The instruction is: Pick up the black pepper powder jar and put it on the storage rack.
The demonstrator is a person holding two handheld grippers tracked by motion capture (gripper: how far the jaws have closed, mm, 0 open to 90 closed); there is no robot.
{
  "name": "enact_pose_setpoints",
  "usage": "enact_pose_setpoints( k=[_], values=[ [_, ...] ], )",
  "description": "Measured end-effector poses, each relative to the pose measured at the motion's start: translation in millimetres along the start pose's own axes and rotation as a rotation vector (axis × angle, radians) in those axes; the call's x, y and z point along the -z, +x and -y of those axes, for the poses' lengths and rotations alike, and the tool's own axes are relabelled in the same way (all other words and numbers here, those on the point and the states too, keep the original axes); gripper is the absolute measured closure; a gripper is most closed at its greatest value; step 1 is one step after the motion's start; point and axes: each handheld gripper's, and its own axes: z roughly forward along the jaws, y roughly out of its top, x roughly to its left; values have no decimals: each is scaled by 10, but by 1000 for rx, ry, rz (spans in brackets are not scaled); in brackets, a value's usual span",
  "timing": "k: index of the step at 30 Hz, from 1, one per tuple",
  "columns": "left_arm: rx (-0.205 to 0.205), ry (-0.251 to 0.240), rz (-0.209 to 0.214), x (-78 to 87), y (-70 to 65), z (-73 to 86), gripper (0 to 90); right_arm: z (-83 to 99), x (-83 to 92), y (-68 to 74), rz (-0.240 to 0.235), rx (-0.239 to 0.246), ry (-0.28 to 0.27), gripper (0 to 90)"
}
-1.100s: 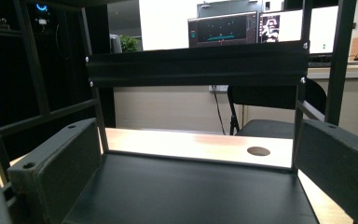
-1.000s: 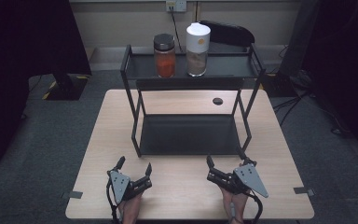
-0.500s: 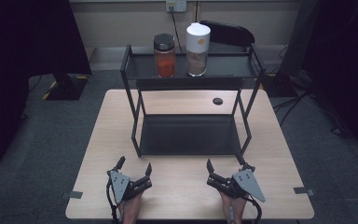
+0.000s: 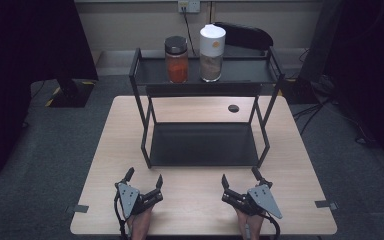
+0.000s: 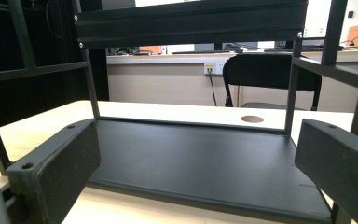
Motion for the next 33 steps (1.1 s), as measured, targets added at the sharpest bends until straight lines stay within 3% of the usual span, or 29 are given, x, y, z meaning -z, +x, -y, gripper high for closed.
enact_pose_setpoints(
  k=[19, 33],
  values=[
    [0, 0, 0, 0, 0, 0, 23, 128, 7, 10, 0, -10, 37, 0],
    [0, 0, 0, 0, 0, 0, 23, 170, 21, 21, 7, -13, 22, 0]
  ],
)
